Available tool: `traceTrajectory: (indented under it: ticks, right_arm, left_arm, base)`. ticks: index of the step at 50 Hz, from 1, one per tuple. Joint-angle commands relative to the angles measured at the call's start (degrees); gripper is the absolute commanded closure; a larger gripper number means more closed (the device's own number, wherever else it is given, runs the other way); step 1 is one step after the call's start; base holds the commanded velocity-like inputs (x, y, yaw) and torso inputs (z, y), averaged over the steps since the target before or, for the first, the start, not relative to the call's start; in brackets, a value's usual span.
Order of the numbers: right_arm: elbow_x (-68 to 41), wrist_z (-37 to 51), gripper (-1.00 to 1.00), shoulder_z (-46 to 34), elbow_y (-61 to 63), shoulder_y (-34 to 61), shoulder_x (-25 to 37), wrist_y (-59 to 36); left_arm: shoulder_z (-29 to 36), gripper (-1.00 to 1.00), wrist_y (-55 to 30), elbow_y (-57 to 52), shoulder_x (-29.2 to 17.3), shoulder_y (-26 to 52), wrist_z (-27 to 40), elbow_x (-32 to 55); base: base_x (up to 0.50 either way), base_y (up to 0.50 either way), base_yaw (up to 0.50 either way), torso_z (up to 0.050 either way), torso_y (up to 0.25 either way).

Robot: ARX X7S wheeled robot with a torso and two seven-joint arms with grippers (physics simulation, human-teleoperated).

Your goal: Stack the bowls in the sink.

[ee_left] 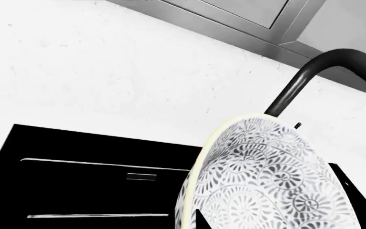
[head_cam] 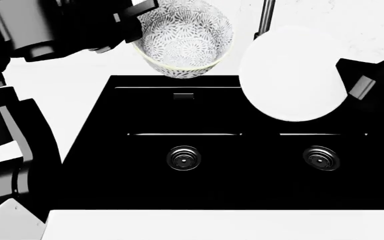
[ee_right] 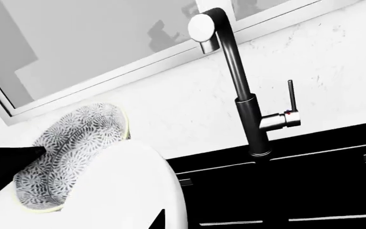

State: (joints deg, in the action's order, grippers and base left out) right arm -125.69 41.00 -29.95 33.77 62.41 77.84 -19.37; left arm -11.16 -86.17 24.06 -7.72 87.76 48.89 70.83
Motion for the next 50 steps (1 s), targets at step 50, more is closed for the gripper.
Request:
traceTrajectory:
  ticks: [50]
  right_arm:
    - [1.0, 1.3, 1.00, 1.4, -4.0, 4.2, -2.9, -4.3]
  left_arm:
    - [55.6, 1.00, 9.4, 36.4, 4.6, 9.3, -32.9, -3.0]
  base:
    - [0.00, 0.00, 0.00, 0.000, 0.001]
